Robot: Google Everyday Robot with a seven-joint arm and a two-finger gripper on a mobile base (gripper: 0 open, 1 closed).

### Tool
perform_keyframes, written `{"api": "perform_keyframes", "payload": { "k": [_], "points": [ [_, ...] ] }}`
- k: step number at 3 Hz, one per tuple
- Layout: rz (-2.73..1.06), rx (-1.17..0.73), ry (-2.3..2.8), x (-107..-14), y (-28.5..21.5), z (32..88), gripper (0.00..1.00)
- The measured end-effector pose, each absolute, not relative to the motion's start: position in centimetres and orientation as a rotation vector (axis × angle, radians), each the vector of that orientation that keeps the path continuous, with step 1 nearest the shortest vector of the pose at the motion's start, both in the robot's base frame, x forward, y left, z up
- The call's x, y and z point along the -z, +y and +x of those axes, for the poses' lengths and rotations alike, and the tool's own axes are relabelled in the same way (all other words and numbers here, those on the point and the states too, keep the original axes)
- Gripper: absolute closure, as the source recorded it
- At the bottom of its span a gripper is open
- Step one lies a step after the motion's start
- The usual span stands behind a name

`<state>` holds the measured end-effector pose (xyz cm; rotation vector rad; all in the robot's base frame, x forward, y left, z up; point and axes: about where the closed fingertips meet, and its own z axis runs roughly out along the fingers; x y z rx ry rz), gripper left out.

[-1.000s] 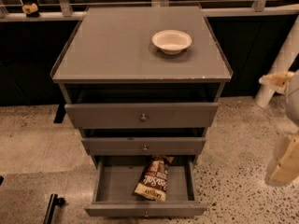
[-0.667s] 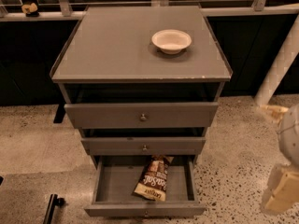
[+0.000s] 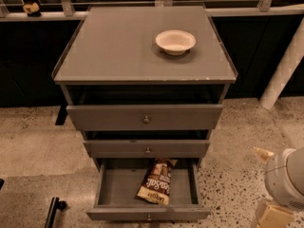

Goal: Pick brown chip bag from bottom drawer and place on counter

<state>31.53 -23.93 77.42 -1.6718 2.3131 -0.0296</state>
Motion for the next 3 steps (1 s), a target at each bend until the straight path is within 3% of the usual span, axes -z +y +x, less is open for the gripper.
{"api": "perform_keyframes", "payload": {
  "k": [3],
  "points": [
    [-1.574,-0.031,2.406,-63.5,-28.1,34.7,0.00]
  ]
}}
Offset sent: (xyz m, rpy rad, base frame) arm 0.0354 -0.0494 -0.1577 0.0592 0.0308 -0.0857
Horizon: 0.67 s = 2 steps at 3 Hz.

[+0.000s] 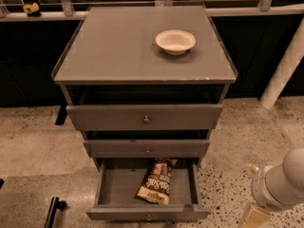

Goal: Pick brown chip bag from bottom drawer and place on counter

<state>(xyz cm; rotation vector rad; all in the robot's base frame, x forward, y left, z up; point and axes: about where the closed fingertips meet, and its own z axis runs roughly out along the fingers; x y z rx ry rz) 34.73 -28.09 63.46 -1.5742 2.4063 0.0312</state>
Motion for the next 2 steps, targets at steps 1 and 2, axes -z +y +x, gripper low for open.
{"api": "perform_keyframes", "payload": {
  "k": [1,2],
  "points": [
    [-1.542,-0.054,2.449,-60.6,-28.9,36.1,0.00],
    [-1.527,-0.073,2.490,-57.8,-29.3,37.8,0.00]
  ]
}}
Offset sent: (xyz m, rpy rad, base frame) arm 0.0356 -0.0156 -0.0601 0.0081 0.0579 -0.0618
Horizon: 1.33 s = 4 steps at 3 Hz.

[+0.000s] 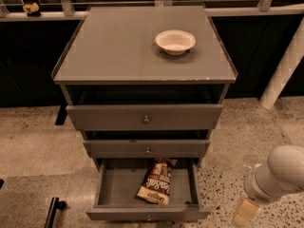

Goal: Pick brown chip bag from bottom drawer and place on counter

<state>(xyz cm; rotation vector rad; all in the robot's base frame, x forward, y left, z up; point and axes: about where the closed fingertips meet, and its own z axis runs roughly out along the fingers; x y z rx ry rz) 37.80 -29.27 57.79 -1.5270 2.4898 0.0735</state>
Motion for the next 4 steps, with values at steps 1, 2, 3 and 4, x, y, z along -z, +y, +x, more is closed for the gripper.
{"api": "perform_keyframes", "payload": {
  "k": [1,2,3,4],
  "points": [
    [-1.527,-0.074,2.490,-57.8,-29.3,37.8,0.00],
    [-1.529,-0.110,2.468,-56.8,-28.8,35.8,0.00],
    [-1.511,-0.193,2.463,-52.5,-28.4,34.2,0.00],
    [-1.520,-0.293,2.433,-46.1,-27.7,33.5,0.00]
  ]
}}
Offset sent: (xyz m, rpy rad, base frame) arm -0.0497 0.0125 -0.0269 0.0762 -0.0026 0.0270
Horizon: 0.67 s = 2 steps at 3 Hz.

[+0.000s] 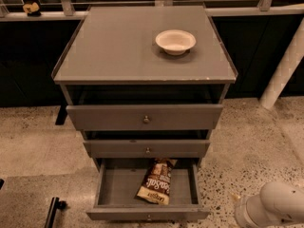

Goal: Pick brown chip bag from bottom drawer and place on counter

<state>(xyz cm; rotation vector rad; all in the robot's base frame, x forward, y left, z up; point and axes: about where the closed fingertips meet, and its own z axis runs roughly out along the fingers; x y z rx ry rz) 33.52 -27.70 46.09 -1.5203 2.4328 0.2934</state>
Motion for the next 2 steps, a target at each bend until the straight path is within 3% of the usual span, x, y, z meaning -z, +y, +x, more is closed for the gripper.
{"api": "perform_keyframes", "payload": {
  "k": [2],
  "points": [
    [-1.490,-0.453,2.353,-35.6,-25.9,34.4,0.00]
  ]
}}
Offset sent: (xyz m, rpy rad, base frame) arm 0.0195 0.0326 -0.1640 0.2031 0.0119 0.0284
